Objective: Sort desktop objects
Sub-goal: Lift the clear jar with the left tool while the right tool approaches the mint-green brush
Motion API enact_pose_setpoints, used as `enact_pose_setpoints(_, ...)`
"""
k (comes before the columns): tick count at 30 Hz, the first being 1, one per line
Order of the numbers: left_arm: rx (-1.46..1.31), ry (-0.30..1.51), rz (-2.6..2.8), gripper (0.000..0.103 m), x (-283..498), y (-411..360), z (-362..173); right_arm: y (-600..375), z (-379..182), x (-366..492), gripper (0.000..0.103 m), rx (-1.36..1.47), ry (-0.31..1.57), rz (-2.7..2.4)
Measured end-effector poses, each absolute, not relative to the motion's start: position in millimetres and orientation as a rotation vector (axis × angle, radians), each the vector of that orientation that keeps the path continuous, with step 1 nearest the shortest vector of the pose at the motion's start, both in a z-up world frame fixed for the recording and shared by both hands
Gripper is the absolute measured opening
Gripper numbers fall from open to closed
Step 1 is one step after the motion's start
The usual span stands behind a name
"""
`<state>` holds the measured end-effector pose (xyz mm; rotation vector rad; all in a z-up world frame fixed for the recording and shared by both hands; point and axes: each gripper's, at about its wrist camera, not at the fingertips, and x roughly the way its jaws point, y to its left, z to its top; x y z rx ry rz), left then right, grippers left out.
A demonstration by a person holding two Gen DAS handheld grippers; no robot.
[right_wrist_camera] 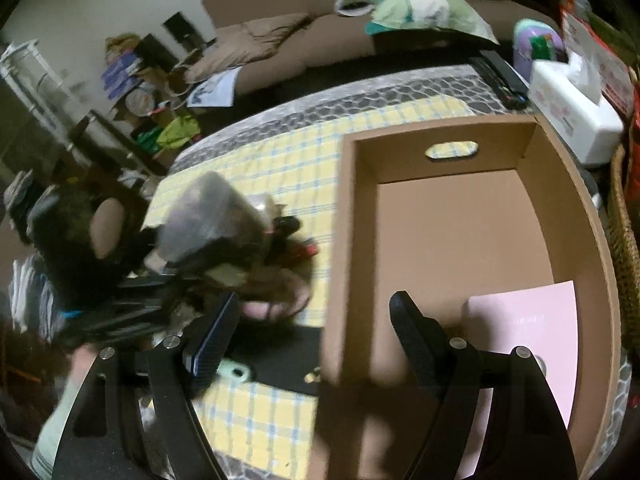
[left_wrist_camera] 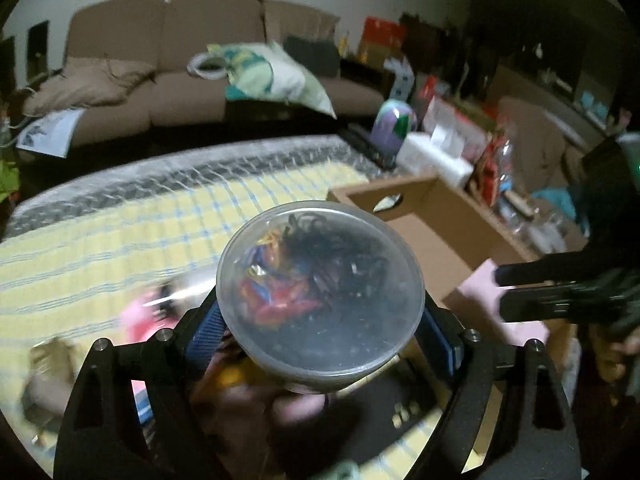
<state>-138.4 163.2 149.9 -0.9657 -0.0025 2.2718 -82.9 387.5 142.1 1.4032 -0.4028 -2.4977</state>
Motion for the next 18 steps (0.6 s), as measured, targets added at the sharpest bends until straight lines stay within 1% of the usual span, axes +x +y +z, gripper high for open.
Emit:
enact_pose_setpoints(3, -0.931, -0.054, 2.295, 0.085, -110.9, 122.4, 175.3, 363.5, 150.3, -72.6, 0.080, 1.391, -0.321, -2.467)
enact_pose_setpoints(5, -0.930, -0.084, 2.314, 0.085, -88.7, 91.7, 191.2, 350.0, 153.5, -66.0, 0.080, 1.389, -0.305, -2.446)
enact_pose_setpoints(8, -0.937, -0.087, 2.328, 0.085, -61.6, 65.9, 207.8, 333.9, 160.4, -54.4, 0.080, 1.380, -0.309, -2.424)
enact_pose_setpoints(11, -0.937, -0.055, 2.325, 0.085, -41.8, 65.9, 218.6, 330.6, 169.5, -42.8, 0.080, 1.359, -0.357, -2.413)
enact_pose_setpoints(13, -0.923, -0.022, 2.313, 0.085, -28.1, 77.9, 224.0, 334.1, 177.8, -32.8, 0.080, 1.337, -0.439, -2.385)
enact_pose_setpoints(16, -0.901, 0.037, 2.294, 0.085, -6.1, 105.6, 224.2, 339.3, 192.2, -17.6, 0.075, 1.299, -0.538, -2.330)
enact_pose_setpoints(18, -0.903, 0.020, 2.274, 0.085, 3.2, 116.1, 222.8, 335.6, 202.7, -6.2, 0.075, 1.280, -0.530, -2.316)
